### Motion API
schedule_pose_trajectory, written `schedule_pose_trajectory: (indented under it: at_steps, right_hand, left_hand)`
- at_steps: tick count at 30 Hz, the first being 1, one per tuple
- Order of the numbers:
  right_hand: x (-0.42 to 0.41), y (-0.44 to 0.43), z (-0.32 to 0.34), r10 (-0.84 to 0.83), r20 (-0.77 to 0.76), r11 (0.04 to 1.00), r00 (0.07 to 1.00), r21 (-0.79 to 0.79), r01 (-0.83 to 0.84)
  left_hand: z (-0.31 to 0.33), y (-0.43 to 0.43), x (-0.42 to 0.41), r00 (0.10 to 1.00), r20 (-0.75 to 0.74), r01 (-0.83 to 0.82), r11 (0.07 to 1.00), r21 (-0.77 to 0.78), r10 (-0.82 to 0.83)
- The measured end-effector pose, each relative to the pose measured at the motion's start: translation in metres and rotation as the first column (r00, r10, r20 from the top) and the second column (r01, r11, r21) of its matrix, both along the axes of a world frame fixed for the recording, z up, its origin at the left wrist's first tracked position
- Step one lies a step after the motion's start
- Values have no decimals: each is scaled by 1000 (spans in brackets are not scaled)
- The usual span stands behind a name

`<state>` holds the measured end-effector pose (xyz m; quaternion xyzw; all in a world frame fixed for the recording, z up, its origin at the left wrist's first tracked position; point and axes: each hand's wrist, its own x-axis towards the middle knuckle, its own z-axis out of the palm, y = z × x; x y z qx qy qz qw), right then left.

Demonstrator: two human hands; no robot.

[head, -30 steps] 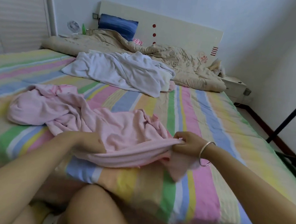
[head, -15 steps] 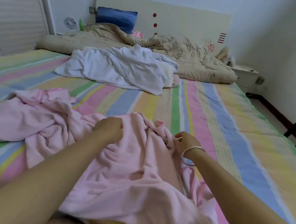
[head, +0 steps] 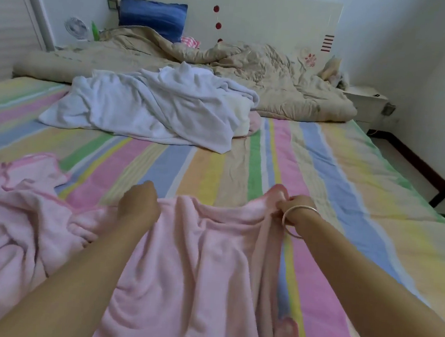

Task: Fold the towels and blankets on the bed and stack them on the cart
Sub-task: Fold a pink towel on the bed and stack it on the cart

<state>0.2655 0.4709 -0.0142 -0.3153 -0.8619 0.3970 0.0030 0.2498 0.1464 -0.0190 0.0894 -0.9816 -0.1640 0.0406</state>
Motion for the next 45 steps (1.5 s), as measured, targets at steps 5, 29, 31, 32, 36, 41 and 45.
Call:
schedule_pose_trajectory:
  at_steps: [5, 29, 31, 32, 36, 41, 45]
  right_hand:
    - [-15, 78, 27, -225, -248, 963, 942, 91, 254]
    - [-46, 152, -55, 194, 187, 722, 963, 637, -269]
    - [-31, 134, -45, 239, 210, 711, 948, 628, -318]
    - [-19, 123, -40, 276, 217, 701, 936, 621, -351]
    - [46, 70, -14, 521, 139, 638, 842, 592, -492]
    - [149, 44, -8, 661, 56, 620, 748, 522, -586]
    - [221, 34, -11, 581, -49, 736, 812, 456, -500]
  left_hand:
    - [30, 67, -52, 961, -255, -36, 959, 282, 111]
    - [-28, 163, -87, 712, -58, 662, 697, -274, -699]
    - [-24, 161, -68, 691, -122, 686, 699, -203, -713]
    - [-22, 160, -54, 685, -167, 692, 705, -155, -709]
    - [-6, 154, 4, 688, -341, 698, 712, 74, -640]
    - [11, 118, 81, 603, -361, 777, 626, 64, -711]
    - [20, 88, 149, 610, -326, 784, 609, 117, -723]
